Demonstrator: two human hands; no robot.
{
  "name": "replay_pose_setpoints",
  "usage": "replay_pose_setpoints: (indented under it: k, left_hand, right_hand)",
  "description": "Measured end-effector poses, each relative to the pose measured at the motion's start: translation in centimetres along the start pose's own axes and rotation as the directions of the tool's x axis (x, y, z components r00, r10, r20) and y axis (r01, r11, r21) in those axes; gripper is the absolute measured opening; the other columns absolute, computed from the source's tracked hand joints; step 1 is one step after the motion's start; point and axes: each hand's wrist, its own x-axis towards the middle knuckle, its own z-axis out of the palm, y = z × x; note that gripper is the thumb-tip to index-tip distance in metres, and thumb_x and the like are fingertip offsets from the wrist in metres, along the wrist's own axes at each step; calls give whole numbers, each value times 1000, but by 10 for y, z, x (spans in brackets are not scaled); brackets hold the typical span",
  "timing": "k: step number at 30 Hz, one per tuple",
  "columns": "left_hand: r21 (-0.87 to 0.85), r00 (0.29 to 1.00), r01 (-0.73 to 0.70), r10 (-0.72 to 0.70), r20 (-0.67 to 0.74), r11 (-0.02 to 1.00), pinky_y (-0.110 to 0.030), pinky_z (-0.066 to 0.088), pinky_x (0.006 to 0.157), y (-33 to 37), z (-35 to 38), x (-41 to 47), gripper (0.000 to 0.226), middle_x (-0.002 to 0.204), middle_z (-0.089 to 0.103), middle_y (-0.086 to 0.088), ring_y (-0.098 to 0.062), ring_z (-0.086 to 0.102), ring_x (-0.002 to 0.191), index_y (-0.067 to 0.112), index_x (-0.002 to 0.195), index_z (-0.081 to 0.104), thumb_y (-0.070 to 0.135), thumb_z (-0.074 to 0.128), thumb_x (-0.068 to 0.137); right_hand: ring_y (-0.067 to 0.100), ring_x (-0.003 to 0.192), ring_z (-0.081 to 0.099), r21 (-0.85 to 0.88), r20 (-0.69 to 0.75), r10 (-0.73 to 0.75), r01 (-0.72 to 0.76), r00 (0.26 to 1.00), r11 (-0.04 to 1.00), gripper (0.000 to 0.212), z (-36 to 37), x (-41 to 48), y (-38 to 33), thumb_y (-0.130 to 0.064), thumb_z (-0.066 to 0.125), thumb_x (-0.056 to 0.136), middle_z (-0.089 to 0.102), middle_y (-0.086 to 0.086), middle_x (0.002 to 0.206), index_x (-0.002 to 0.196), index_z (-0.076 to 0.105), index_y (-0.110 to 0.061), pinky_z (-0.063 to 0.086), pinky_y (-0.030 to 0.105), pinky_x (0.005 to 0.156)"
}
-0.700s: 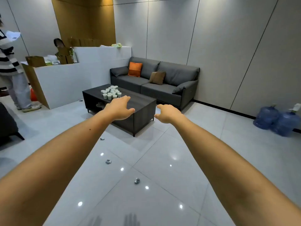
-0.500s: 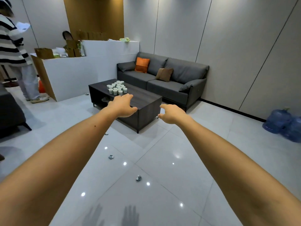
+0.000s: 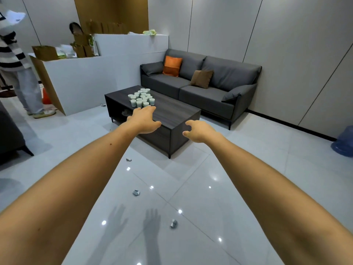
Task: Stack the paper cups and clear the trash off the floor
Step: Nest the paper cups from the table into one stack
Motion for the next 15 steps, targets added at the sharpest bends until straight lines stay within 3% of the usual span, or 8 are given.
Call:
replay_pose_setpoints:
  k: [5, 15]
  left_hand:
    - [-21, 1000, -3, 4, 20, 1000, -50, 35, 105, -37, -13, 111, 61, 143, 38, -9, -31, 30, 134, 18, 141, 28, 33, 52, 87]
    - [-73, 994, -14, 21, 103, 997, -50, 32, 108, -114, 24, 308, 65, 149, 33, -6, -29, 25, 138, 16, 143, 25, 33, 52, 87]
  right_hand:
    - [29, 131, 40, 50, 6, 49, -50, 999, 998, 51, -3, 116, -24, -33, 42, 95, 40, 9, 145, 142, 30, -17, 41, 38, 99]
    - [29, 131, 40, 33, 123, 68, -73, 990, 997, 52, 25, 326, -45, -35, 43, 95, 37, 9, 147, 143, 29, -19, 40, 39, 102]
